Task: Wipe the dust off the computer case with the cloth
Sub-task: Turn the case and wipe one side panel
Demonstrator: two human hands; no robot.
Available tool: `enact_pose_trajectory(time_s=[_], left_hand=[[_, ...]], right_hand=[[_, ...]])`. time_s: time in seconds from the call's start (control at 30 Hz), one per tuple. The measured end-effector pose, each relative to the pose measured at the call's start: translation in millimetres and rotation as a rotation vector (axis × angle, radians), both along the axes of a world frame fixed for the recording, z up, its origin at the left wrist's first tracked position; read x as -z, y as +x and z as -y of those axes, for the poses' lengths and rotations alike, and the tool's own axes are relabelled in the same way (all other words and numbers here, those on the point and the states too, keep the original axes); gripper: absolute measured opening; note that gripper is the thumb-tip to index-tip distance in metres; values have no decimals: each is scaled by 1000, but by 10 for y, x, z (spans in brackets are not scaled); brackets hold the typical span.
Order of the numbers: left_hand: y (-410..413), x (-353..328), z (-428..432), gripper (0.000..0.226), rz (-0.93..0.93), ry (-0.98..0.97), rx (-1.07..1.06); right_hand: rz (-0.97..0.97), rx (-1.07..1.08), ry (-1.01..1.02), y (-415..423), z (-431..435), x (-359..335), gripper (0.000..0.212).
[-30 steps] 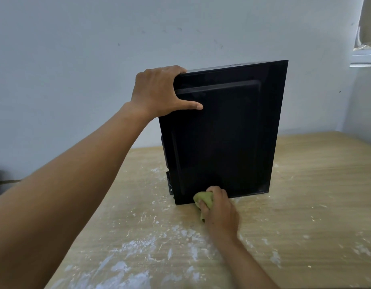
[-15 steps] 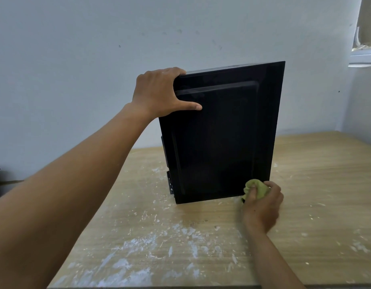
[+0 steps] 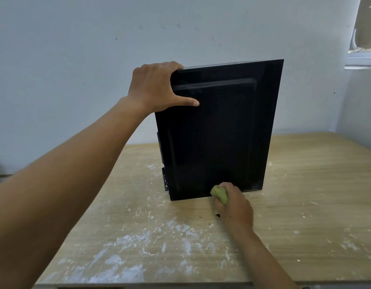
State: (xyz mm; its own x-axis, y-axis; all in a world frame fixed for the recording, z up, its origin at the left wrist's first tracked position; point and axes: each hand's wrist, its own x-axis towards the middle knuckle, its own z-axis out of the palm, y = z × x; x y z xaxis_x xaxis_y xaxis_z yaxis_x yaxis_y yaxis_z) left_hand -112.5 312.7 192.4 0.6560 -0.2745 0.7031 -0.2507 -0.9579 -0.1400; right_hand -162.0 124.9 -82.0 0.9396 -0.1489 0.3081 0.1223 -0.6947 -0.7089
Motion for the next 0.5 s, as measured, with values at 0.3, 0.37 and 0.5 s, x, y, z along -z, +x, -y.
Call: enact_pose_trajectory(time_s=[0.3, 0.37, 0.5], left_hand=[[-3, -3, -5, 98, -7, 1, -13], [-4, -4, -5, 98, -7, 1, -16], [-1, -3, -6, 98, -1, 0, -11]], right_hand=[[-22, 3, -59, 46, 118, -39, 27], [-30, 21, -66, 49, 162, -40, 27], [-22, 96, -72, 81, 345, -31, 25]])
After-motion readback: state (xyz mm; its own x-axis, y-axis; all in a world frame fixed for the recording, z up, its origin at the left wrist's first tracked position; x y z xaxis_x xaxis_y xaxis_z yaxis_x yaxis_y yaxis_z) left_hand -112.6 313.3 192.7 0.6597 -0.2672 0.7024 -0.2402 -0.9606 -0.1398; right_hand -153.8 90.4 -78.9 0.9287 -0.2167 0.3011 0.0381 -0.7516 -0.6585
